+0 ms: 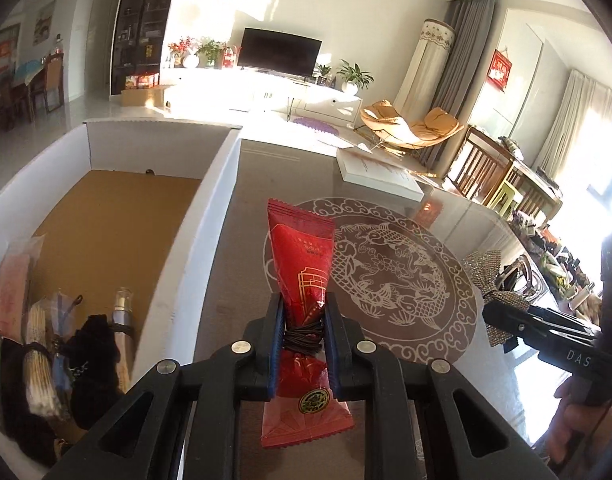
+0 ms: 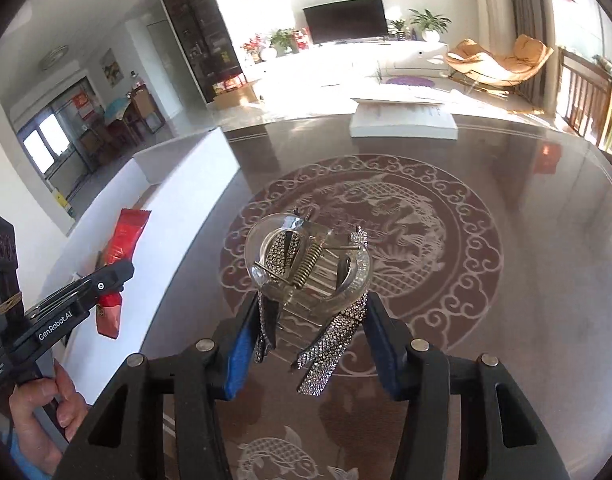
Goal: Organize objects
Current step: 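Carry the red packets and bow clip into the white box and release both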
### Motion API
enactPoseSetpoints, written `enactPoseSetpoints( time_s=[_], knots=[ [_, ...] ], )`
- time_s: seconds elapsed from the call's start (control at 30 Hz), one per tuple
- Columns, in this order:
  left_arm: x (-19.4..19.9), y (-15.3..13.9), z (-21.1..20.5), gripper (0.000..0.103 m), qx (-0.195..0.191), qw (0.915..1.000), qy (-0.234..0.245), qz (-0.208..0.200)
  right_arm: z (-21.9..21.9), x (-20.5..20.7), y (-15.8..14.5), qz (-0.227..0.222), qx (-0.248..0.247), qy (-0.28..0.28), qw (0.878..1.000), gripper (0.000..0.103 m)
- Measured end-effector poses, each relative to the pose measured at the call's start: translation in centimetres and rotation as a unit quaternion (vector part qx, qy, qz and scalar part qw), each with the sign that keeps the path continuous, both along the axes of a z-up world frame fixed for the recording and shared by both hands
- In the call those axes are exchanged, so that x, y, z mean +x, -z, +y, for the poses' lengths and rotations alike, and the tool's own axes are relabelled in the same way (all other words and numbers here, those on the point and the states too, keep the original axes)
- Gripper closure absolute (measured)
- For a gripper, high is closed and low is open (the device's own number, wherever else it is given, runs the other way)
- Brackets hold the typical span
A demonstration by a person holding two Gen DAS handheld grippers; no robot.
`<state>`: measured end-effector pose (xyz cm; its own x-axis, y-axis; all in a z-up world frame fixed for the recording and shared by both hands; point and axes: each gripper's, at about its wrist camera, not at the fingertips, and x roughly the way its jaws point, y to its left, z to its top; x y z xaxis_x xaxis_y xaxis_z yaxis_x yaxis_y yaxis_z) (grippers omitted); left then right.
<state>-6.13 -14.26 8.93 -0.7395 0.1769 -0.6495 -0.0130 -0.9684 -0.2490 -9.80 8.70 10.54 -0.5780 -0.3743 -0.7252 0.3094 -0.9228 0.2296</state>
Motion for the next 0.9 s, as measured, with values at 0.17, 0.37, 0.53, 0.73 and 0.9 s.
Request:
enactPoseSetpoints(
  time_s=[0.17,0.37,0.53,0.73,0.9],
  knots=[
    [1.7,-2.0,-8.0,0.085,-0.024,0.9979,-0.059,-0.013,-13.1,1.2,-3.3,0.021,-0.017,-0.139,0.99,0.051],
    [3.0,1.7,-17.2,0.085,-0.062,0.982,-0.146,-0.102,-25.6,2.5,-2.6,0.013,0.004,-0.247,0.969,0.051],
    [4.9,4.1,-20.1,0.041,-0.058,0.9726,-0.18,-0.136,-31.0,2.6,1.4,-0.023,0.056,-0.279,0.958,0.048],
    [5.8,3.5,-20.1,0.009,-0.078,0.9702,-0.196,-0.12,-31.0,2.6,2.1,-0.027,0.065,-0.271,0.96,0.031],
    [5.1,3.1,-19.4,0.0,-0.111,0.9628,-0.209,-0.13,-30.3,1.6,1.4,-0.019,0.074,-0.255,0.964,0.022]
  ],
)
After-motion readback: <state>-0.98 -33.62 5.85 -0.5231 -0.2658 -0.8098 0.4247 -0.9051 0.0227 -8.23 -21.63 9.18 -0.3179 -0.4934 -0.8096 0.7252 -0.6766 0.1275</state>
